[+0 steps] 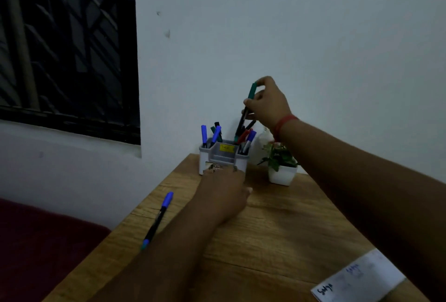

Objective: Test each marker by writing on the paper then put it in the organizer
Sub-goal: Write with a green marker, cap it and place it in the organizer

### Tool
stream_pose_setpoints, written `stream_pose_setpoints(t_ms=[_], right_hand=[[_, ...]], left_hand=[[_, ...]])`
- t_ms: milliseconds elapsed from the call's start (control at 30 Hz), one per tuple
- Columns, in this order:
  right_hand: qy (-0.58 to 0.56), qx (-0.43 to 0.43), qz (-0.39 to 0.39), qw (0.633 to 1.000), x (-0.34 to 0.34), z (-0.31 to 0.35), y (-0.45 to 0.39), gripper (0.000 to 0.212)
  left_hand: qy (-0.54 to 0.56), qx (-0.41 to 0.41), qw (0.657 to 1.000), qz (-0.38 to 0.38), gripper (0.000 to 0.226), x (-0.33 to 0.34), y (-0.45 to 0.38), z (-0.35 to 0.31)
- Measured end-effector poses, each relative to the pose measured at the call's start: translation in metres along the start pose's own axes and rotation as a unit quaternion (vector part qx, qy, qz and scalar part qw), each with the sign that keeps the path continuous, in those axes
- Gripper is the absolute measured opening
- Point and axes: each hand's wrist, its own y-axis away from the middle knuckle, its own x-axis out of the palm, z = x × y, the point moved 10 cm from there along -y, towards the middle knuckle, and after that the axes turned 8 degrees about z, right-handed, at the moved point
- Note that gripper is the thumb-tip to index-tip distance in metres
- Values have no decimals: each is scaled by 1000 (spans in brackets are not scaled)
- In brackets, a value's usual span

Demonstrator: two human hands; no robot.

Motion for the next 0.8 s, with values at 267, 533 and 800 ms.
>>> stream_pose_setpoints(t_ms=[267, 533, 800], right_hand=[[246, -37, 48, 967, 71, -16, -45, 33], [318, -33, 107, 942, 98, -42, -40, 26], [403, -62, 121, 905, 94, -43, -40, 32]], left_hand=[[-58, 23, 998, 18, 40, 7, -4, -7], [-68, 21, 997, 37, 43, 12, -7, -5], [-47, 23, 997, 49, 43, 14, -8, -5]])
